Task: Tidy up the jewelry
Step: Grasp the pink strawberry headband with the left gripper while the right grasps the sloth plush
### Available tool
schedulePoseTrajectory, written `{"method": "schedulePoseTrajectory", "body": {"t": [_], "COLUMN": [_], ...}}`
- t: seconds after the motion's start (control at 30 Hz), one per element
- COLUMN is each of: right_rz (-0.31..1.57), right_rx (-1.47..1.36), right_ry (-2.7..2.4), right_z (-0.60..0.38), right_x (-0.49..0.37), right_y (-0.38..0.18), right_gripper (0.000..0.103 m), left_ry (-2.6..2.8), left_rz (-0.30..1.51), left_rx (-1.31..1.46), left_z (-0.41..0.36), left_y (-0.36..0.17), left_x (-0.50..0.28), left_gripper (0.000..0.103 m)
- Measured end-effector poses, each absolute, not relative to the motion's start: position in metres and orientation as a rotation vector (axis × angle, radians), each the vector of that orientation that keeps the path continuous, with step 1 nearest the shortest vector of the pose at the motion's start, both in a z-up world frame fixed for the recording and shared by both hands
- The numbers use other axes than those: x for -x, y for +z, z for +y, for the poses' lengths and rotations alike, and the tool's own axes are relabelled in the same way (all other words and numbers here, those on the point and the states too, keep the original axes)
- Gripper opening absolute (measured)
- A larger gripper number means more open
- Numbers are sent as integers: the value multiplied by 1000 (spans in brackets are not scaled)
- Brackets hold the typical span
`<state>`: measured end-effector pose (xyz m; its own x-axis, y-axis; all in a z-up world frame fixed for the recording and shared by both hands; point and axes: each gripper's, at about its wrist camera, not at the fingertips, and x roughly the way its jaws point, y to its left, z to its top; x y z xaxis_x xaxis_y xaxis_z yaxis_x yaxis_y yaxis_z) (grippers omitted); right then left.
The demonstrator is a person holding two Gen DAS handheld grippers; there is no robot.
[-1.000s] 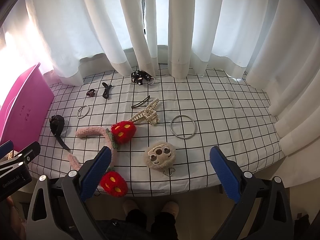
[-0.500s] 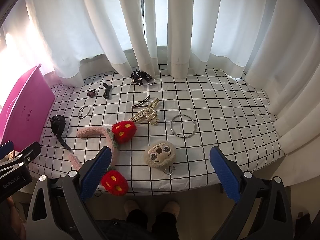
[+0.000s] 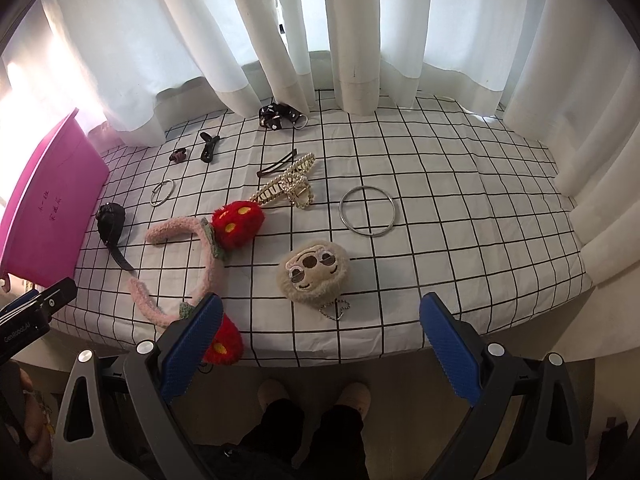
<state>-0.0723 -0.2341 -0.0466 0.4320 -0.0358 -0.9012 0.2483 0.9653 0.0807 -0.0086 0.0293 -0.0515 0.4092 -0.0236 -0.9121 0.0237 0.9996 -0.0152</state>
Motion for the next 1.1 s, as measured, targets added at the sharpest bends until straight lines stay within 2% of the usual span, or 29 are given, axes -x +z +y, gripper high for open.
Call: {"method": "schedulePoseTrajectory", "body": {"t": [0.27,0.53,1.1], "right_rz": [1092,1115,1097], "right_rx": [-253,-190,-93], "right_ry": [-140,-32,47], "right_z": [-270,-264,-250], "right_x": [81,74,32], "right_y": [-85,-117,-149], "right_gripper": [94,94,94], "left_ry": [-24,-25,105], "left_rz": [1158,1170,1130], "left_rx": [35,42,105], "left_z": [36,20,0], "left_y": [-93,-127,-153], "left_x": [20,33,3], "left_gripper": [97,97,97]}}
